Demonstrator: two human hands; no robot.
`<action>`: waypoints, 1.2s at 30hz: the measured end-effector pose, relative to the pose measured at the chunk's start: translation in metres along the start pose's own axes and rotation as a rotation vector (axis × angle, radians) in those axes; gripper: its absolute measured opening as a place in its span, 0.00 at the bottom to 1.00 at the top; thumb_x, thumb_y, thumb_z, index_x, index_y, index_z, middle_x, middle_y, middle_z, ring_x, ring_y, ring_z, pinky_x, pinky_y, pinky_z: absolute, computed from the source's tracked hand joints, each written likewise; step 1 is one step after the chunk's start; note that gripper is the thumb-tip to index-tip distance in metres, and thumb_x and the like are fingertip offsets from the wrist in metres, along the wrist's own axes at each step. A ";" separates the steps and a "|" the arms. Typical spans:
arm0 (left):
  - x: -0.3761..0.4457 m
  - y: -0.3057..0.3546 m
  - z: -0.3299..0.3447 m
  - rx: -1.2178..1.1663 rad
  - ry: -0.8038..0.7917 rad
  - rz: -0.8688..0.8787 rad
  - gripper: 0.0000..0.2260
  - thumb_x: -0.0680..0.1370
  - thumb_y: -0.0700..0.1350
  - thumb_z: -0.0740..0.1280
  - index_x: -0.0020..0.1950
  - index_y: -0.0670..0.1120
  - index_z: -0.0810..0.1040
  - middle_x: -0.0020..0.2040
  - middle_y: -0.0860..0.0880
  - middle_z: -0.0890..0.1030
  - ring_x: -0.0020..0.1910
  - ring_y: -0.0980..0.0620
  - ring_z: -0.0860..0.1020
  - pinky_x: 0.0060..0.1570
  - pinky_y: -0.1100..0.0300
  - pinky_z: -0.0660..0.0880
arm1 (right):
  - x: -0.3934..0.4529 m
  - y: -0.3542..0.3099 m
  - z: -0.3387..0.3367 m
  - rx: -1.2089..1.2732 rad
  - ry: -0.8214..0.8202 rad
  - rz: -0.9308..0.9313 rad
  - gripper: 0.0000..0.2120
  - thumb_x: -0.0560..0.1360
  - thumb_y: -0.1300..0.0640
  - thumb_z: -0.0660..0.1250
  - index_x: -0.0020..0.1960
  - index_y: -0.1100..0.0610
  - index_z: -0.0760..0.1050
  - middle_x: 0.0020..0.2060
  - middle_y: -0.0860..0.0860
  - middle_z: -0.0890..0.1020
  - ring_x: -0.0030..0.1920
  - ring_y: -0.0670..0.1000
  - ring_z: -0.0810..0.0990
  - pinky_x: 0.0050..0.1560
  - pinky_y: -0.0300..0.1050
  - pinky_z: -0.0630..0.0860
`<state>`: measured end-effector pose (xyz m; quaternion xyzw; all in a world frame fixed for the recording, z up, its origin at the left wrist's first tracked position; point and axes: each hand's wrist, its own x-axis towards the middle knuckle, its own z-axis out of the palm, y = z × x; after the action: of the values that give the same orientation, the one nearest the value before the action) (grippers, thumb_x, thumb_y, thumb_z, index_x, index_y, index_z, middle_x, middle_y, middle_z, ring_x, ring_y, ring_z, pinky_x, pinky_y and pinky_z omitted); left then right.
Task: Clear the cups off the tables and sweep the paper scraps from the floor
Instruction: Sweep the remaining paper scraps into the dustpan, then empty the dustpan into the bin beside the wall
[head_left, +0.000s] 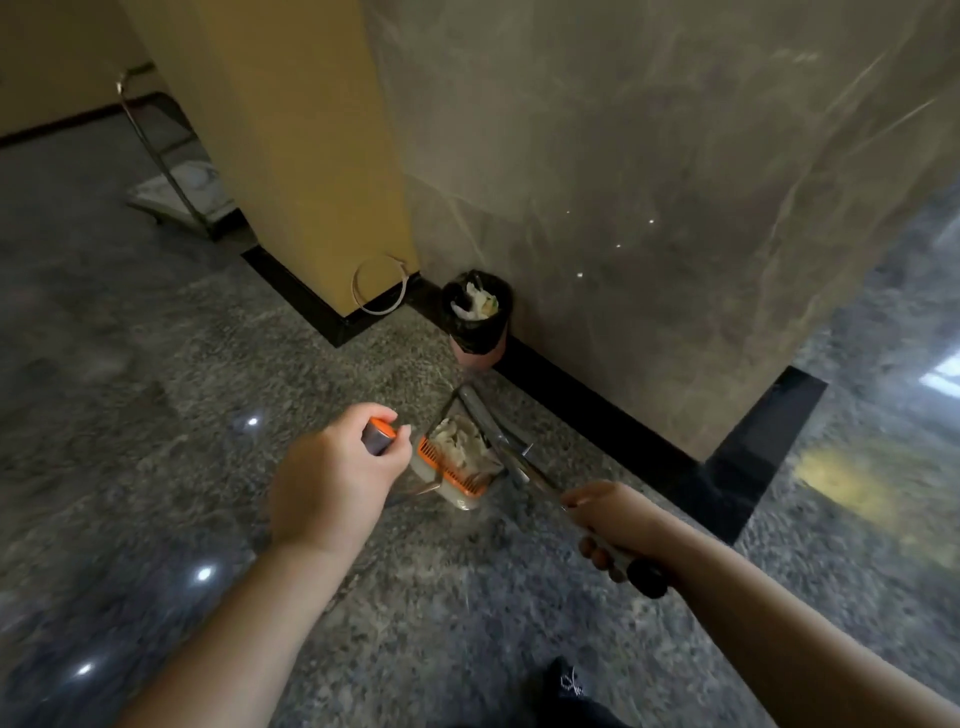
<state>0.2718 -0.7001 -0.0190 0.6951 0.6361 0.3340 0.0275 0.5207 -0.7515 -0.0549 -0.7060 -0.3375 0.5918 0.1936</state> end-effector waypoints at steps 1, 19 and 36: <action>0.014 0.004 0.008 0.005 0.015 0.005 0.07 0.69 0.48 0.77 0.43 0.50 0.83 0.32 0.45 0.82 0.31 0.39 0.80 0.29 0.53 0.76 | 0.012 -0.012 -0.009 -0.006 -0.011 -0.011 0.12 0.79 0.65 0.56 0.58 0.58 0.73 0.31 0.55 0.72 0.18 0.47 0.69 0.20 0.33 0.63; 0.290 0.000 0.109 0.023 0.063 -0.120 0.08 0.73 0.51 0.73 0.50 0.50 0.83 0.36 0.48 0.82 0.35 0.45 0.80 0.34 0.51 0.79 | 0.224 -0.235 -0.108 -0.105 -0.062 -0.125 0.14 0.79 0.68 0.55 0.61 0.64 0.73 0.29 0.57 0.71 0.21 0.50 0.69 0.17 0.34 0.65; 0.466 0.081 0.224 0.247 0.074 -0.027 0.10 0.72 0.48 0.76 0.50 0.46 0.84 0.33 0.45 0.82 0.29 0.42 0.79 0.29 0.55 0.77 | 0.412 -0.342 -0.247 -0.045 -0.239 -0.148 0.09 0.81 0.64 0.54 0.56 0.54 0.70 0.32 0.56 0.73 0.18 0.45 0.70 0.19 0.32 0.64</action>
<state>0.4390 -0.2085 0.0451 0.6716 0.6823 0.2781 -0.0775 0.7043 -0.1912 -0.0599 -0.6076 -0.4226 0.6481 0.1793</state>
